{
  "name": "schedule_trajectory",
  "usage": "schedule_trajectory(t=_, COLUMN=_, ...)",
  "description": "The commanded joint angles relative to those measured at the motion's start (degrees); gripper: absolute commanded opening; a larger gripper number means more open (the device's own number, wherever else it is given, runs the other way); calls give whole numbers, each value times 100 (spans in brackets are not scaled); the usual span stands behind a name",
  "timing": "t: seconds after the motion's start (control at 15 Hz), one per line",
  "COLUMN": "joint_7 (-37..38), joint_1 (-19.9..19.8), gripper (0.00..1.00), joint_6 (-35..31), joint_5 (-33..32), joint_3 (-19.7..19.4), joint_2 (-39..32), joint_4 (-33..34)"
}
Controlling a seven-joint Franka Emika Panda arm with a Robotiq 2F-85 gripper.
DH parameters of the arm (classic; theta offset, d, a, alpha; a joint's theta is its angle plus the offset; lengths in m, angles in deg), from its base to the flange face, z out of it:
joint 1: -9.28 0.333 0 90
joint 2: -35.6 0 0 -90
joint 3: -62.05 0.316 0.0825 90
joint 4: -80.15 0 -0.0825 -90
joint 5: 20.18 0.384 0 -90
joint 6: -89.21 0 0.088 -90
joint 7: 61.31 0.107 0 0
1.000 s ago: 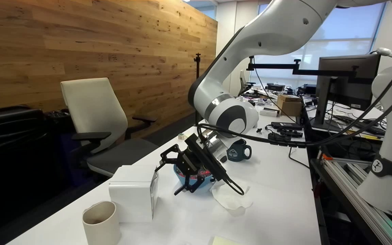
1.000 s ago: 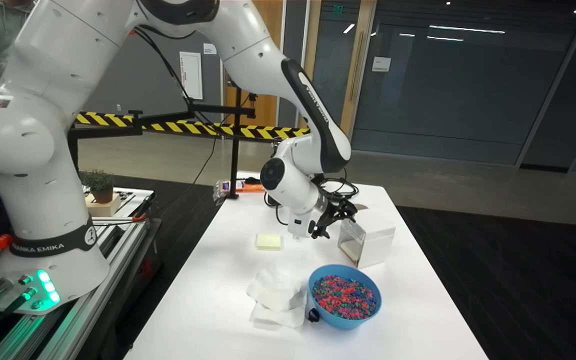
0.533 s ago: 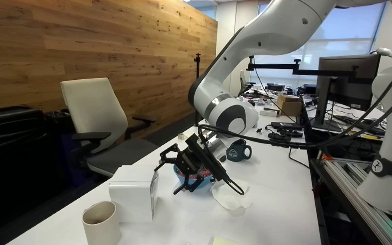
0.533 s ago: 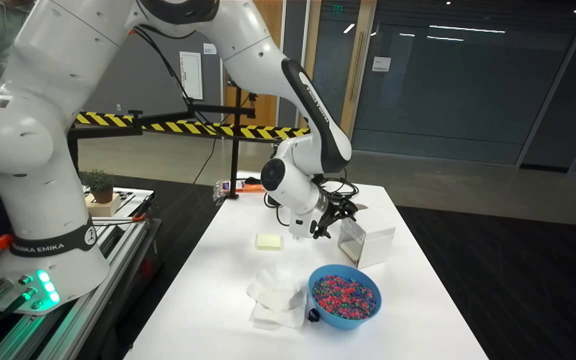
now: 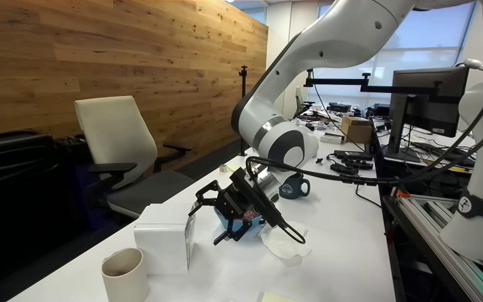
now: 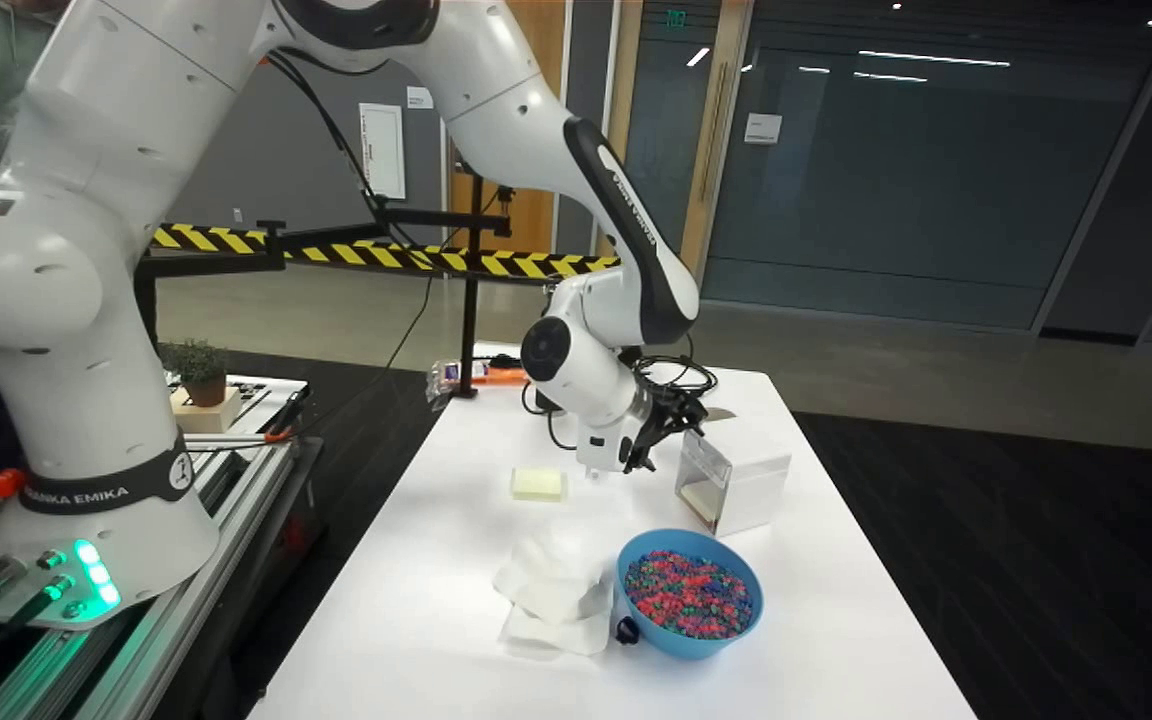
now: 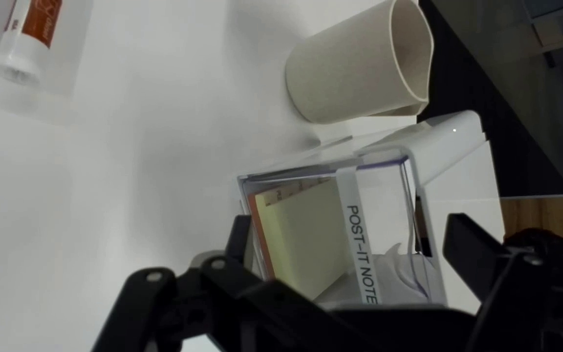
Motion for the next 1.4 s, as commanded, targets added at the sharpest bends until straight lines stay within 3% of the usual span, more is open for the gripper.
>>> schedule_trajectory(t=0.0, joint_7=-103, joint_1=-195, gripper=100, joint_6=128, joint_5=-305, joint_3=128, joint_2=100, joint_4=-148)
schedule_trajectory(t=0.47, joint_7=45, joint_1=-534, gripper=100, joint_6=94, joint_5=-962, joint_3=166, joint_2=-9, joint_4=-84)
schedule_trajectory(t=1.33, joint_7=30, joint_1=-476, gripper=100, joint_6=127, joint_5=-1039, joint_3=120, joint_2=6, joint_4=-124)
